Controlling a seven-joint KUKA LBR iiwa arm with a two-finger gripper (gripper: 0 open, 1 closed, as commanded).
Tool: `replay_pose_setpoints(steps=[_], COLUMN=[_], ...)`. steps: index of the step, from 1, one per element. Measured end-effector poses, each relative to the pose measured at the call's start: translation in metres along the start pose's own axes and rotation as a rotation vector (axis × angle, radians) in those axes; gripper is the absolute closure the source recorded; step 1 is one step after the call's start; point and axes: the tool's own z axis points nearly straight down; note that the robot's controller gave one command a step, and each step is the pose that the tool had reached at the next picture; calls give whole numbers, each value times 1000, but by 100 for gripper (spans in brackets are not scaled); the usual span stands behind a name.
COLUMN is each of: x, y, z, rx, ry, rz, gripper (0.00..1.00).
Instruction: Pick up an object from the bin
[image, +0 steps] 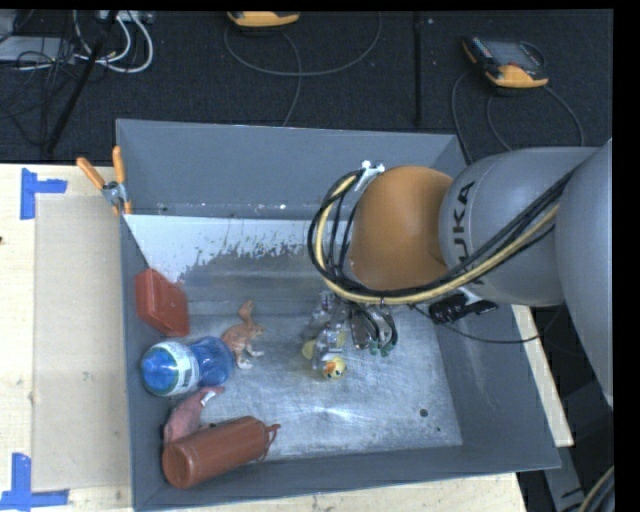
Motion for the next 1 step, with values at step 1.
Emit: replay_pose_setpoints(steps=[1], x=[-1], y=[-1], z=[-12], rx=[4], ry=[4], rz=[1], gripper=[100])
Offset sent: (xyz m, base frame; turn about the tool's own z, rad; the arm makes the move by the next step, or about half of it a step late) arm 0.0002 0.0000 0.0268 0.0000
